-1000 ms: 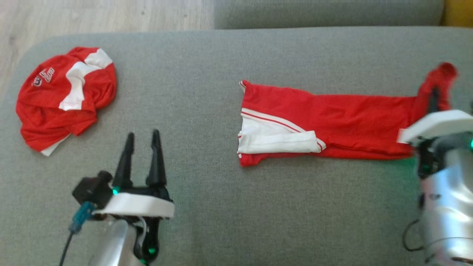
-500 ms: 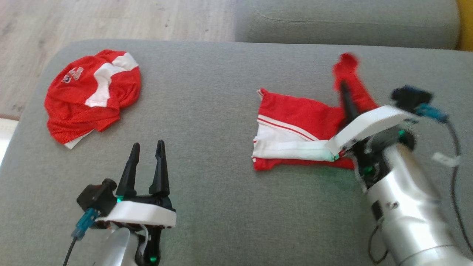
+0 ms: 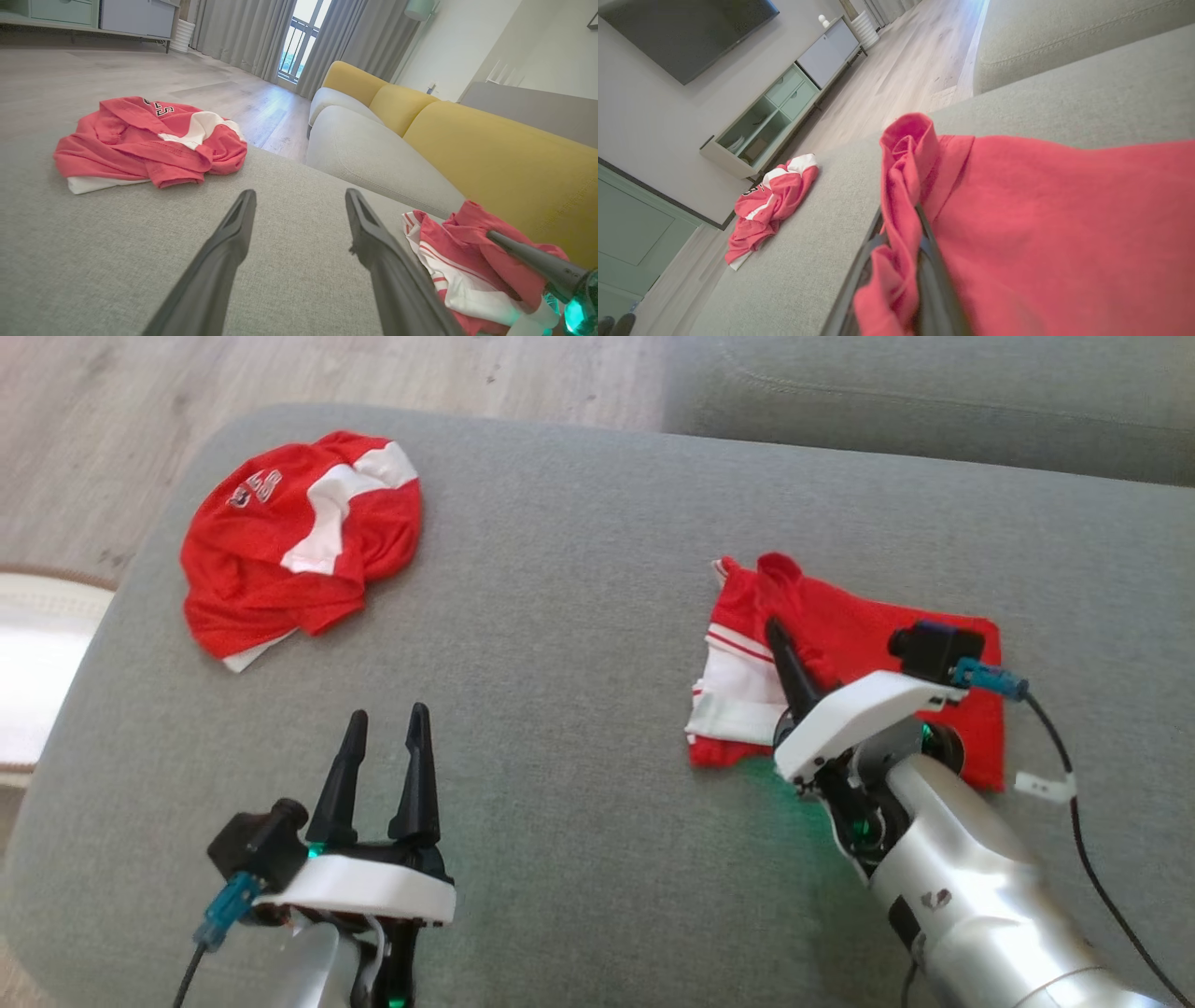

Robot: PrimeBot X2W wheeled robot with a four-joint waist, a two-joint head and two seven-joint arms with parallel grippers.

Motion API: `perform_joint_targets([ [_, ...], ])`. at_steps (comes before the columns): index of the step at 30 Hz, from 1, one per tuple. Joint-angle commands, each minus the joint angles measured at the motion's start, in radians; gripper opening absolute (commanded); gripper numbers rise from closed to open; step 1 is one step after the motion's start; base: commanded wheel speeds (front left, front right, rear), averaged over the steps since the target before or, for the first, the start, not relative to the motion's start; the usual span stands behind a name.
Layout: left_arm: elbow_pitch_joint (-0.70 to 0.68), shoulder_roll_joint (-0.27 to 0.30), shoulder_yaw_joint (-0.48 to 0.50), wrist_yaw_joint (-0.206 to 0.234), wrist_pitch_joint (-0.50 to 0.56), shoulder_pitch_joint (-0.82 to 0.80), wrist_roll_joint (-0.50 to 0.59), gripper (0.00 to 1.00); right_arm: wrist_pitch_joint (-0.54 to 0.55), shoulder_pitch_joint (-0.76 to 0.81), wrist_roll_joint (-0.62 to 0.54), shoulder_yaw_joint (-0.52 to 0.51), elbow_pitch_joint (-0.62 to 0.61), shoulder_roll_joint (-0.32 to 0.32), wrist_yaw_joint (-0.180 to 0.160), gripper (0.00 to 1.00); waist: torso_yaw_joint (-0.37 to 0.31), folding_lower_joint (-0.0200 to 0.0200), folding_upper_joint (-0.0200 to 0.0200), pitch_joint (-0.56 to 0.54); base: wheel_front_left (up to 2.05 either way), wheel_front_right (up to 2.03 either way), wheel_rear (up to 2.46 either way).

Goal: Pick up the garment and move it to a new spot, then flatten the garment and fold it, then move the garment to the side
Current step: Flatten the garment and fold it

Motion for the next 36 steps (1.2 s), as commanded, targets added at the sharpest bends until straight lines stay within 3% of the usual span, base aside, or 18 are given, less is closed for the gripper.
perform_joint_targets([
  [1, -0.025, 0.012, 0.023, -0.006, -0.005, -0.031, -0.011, 1.0, -0.021, -0.04, 0.016, 0.03, -0.013, 0.015, -0.001, 0.0, 0.013, 0.0, 0.0, 0.007, 0.0, 0.0, 0.0],
  [5, -0.02, 0.011, 0.018, -0.006, -0.005, -0.033, -0.015, 1.0, -0.042, -0.054, 0.076, 0.096, 0.026, 0.015, -0.001, 0.0, 0.033, 0.0, 0.0, 0.013, 0.0, 0.0, 0.0],
  [6, -0.017, 0.011, 0.016, -0.006, -0.005, -0.033, -0.017, 1.0, -0.05, -0.056, 0.089, 0.116, 0.03, 0.015, -0.001, 0.42, 0.036, 0.0, 0.0, 0.014, 0.0, 0.0, 0.0],
  [7, -0.015, 0.011, 0.013, -0.006, -0.005, -0.033, -0.018, 1.0, -0.053, -0.056, 0.107, 0.139, 0.025, 0.015, -0.001, 1.0, 0.039, 0.0, 0.0, 0.014, 0.0, 0.0, 0.0],
  [14, -0.009, 0.017, 0.01, -0.006, -0.005, -0.03, -0.021, 1.0, -0.083, -0.065, 0.216, 0.283, -0.041, 0.015, -0.001, 1.0, 0.033, 0.0, 0.0, 0.001, 0.0, 0.0, 0.0],
  [21, -0.046, 0.023, 0.034, -0.006, -0.005, -0.027, -0.006, 1.0, -0.13, -0.129, 0.187, 0.284, 0.018, 0.015, -0.001, 1.0, -0.017, 0.0, 0.0, -0.018, 0.0, 0.0, 0.0],
  [23, -0.086, 0.021, 0.058, -0.006, -0.005, -0.028, 0.007, 1.0, -0.14, -0.17, 0.089, 0.271, 0.07, 0.014, -0.001, 1.0, -0.037, 0.0, 0.0, -0.023, 0.0, 0.0, 0.0],
  [26, -0.142, 0.015, 0.081, -0.006, -0.005, -0.024, 0.026, 1.0, -0.142, -0.192, -0.033, 0.174, 0.069, -0.013, -0.001, 1.0, -0.068, 0.0, 0.0, -0.028, 0.0, 0.0, 0.0],
  [36, -0.216, 0.005, 0.107, -0.006, -0.005, -0.012, 0.062, 1.0, -0.143, 0.031, -0.467, -0.161, -0.204, -0.152, -0.001, 1.0, -0.16, 0.0, 0.0, -0.03, 0.0, 0.0, 0.0],
])
